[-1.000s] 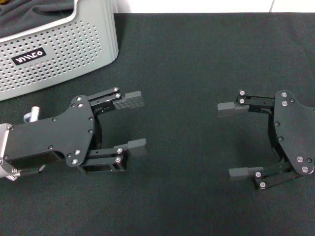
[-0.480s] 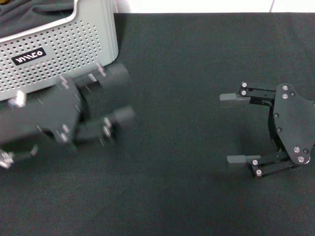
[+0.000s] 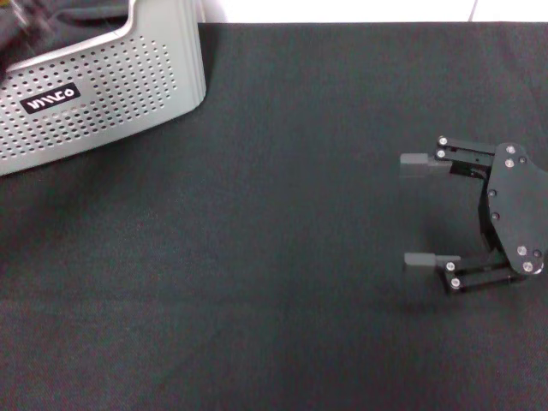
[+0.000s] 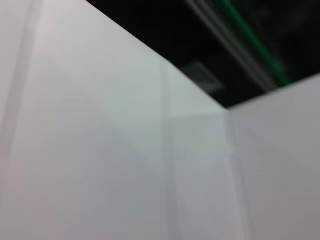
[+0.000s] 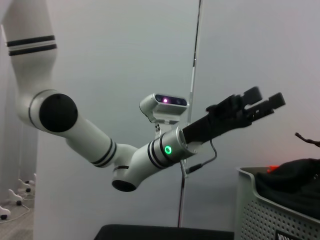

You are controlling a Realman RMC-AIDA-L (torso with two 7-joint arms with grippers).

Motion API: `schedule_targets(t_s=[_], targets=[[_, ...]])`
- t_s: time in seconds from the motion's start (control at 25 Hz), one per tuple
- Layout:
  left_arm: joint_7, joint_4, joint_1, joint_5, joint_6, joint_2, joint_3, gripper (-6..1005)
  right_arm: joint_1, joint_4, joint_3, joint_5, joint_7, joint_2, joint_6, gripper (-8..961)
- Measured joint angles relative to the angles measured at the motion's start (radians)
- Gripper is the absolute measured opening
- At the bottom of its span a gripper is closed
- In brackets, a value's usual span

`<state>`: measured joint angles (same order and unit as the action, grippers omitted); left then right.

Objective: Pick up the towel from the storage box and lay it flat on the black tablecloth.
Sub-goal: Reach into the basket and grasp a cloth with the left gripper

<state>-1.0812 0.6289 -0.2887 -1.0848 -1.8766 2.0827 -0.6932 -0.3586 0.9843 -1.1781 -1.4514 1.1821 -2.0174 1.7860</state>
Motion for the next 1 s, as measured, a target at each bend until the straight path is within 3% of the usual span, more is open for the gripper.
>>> schedule_targets(t_s=[0.36,0.68,1.0], targets=[[0.104,-0.003,-0.034,0.184,0.22,0.008,0.026,786,-0.008,-0.002,0.0,-0.005,-0.008,0.004,-0.051,885],[0.267,0.0,-0.099,0.243,0.447,0.009,0.031,786,-0.019,0.002,0.0,-0.007,-0.028,0.004,-0.099,885],[0.33,0.002,-0.091,0.292,0.576,0.001,0.065,787,-0.027,0.002,0.02,-0.008,-0.036,0.005,-0.118,885]])
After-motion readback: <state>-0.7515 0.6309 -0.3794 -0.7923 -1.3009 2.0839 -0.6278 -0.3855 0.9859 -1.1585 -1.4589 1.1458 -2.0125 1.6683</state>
